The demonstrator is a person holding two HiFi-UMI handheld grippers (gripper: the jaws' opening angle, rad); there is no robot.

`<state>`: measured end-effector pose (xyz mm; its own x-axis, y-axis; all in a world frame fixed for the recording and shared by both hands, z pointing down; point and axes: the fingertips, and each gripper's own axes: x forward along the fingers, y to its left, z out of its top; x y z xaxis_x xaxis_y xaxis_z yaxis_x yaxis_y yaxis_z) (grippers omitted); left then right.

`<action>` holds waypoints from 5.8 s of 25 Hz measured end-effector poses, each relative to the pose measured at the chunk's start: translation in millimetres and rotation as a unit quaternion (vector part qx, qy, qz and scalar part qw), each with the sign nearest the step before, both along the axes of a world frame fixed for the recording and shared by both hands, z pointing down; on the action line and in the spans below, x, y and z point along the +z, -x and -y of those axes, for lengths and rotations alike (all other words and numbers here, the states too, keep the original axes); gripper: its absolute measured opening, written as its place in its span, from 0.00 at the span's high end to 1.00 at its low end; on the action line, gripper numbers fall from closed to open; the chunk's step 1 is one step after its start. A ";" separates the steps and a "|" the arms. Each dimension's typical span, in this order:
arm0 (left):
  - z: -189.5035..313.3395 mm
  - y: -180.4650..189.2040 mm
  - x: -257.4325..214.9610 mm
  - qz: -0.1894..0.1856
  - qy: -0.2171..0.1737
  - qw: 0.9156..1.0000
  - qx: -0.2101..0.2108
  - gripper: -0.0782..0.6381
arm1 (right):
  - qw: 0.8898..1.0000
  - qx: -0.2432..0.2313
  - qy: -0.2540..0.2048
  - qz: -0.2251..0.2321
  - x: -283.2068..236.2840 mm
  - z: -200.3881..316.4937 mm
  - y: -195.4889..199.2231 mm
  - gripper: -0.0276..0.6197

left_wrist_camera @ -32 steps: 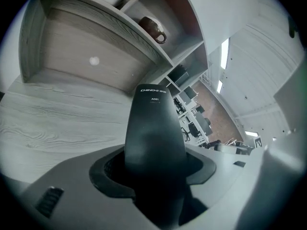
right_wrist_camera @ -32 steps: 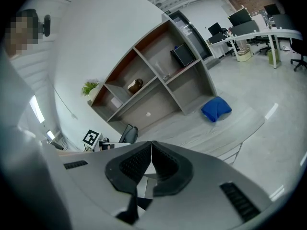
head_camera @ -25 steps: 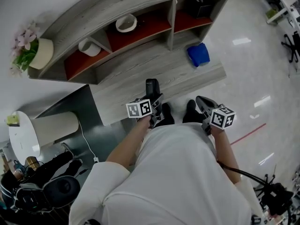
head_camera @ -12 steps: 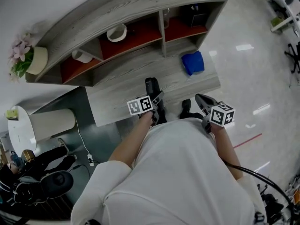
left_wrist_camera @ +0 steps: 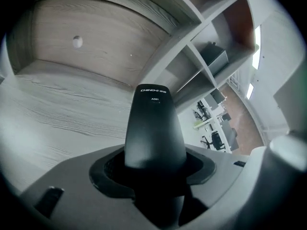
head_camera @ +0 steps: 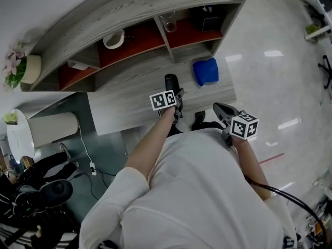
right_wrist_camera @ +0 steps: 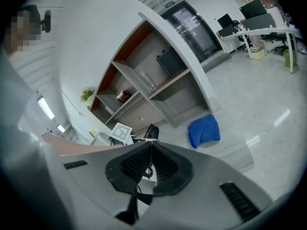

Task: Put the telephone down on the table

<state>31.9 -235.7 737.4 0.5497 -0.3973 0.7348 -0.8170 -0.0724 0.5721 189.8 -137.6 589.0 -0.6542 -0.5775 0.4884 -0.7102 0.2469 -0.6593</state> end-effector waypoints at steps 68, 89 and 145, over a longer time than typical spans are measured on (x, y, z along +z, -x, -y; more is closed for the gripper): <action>-1.0 18.6 16.6 0.073 -0.012 0.997 0.007 0.41 | 0.994 -0.098 0.029 -0.037 34.5 23.7 25.9 0.93; -89.5 165.9 -68.8 0.000 -0.074 0.996 0.056 0.88 | 0.998 0.033 -0.001 -0.044 9.2 -37.8 116.8 0.93; -319.0 144.2 -131.0 -0.037 -0.145 0.987 0.052 0.88 | 0.997 -0.040 -0.069 0.003 -26.9 -206.5 103.7 0.93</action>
